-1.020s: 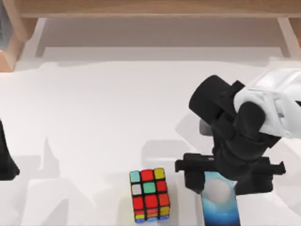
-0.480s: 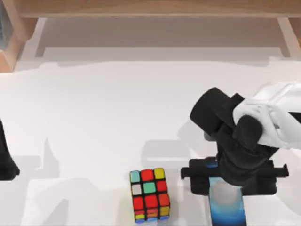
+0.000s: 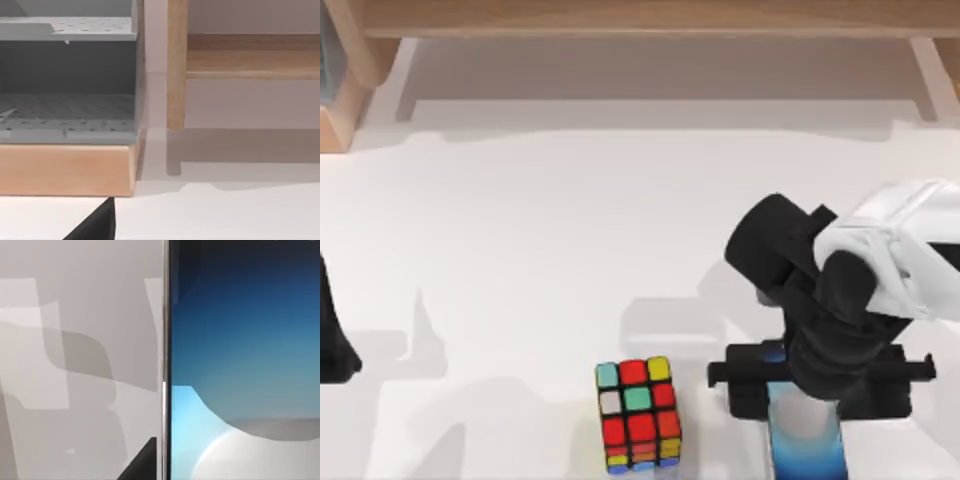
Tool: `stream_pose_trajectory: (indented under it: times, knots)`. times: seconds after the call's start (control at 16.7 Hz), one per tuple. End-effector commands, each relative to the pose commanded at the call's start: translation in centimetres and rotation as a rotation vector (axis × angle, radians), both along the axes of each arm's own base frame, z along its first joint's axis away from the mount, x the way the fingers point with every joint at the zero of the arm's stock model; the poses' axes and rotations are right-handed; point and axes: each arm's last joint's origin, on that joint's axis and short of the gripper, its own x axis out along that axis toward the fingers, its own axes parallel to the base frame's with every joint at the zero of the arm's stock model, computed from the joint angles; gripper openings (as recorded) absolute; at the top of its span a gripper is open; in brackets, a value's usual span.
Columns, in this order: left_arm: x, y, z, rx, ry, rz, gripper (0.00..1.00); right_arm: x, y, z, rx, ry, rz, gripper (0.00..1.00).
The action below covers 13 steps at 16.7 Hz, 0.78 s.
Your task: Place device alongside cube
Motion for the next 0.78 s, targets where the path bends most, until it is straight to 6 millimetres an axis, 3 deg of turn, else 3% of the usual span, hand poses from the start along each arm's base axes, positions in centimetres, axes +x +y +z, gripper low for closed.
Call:
stream_pose_trajectory:
  times: [0.66,0.78]
  knots:
    - [0.00,0.00,0.00,0.000,0.000,0.000,1.00,0.00,0.00,0.00,0.000,0.000,0.000,0.98]
    - [0.00,0.00,0.00,0.000,0.000,0.000,1.00,0.00,0.00,0.00,0.000,0.000,0.000,1.00]
